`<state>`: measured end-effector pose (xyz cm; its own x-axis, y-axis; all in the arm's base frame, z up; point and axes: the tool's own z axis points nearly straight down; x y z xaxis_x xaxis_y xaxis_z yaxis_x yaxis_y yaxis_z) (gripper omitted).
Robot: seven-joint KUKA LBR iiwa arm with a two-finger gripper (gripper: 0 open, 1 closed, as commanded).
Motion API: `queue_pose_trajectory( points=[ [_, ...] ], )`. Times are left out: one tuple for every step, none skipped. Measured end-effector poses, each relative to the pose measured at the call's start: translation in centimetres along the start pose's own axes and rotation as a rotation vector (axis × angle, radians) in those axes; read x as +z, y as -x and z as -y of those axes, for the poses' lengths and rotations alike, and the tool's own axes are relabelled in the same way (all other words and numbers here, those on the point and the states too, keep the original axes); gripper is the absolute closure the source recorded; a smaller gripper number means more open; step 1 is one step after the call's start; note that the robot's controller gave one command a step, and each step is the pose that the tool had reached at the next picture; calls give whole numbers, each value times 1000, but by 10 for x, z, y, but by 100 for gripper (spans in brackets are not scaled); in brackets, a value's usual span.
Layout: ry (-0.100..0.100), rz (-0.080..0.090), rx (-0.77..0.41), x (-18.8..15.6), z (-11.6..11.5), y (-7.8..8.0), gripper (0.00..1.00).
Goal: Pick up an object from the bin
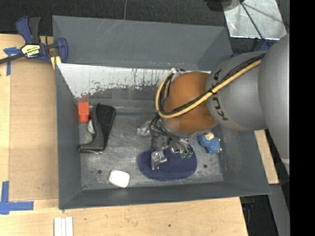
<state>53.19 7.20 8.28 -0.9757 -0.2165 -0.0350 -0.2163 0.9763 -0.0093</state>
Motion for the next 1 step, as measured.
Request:
queue_pose_trajectory(
  points=[
    [1,-37,0,0,0,-7,100]
  ],
)
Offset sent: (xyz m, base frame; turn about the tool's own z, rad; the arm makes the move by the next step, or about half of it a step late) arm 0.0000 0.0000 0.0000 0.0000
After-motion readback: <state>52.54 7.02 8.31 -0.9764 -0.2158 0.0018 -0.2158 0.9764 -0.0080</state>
